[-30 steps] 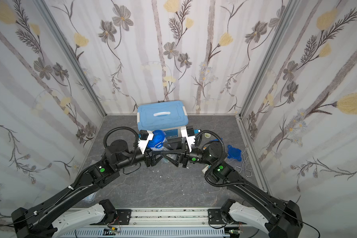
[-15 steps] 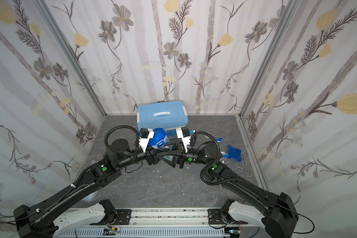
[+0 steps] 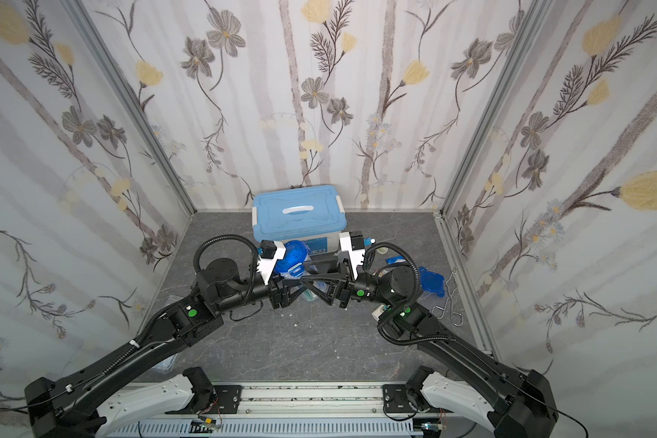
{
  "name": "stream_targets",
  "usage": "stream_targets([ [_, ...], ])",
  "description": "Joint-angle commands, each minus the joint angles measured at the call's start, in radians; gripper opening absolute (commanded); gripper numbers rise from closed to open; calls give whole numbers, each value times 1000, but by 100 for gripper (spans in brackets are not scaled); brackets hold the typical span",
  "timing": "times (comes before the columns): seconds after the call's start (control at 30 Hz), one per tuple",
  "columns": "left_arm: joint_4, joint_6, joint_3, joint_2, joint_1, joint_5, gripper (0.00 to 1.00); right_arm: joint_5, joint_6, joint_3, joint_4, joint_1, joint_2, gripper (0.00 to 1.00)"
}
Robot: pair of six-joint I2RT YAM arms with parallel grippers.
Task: Take out toiletry kits
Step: Unfasten the latch on the container.
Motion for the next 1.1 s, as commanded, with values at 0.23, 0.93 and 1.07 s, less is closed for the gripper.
stream_targets([
  [0.23,62,51,-11,-41,-2,38,59,241,-352,89,-469,-43,-157,71],
  [0.93,208,-137,-3,-47,-2,315,61,1019,-1176,36,-370,257,-171,67],
  [1.07,224,-157,-8,-49,-2,343,61,1069,-1299,12,-287,318,-179,67],
])
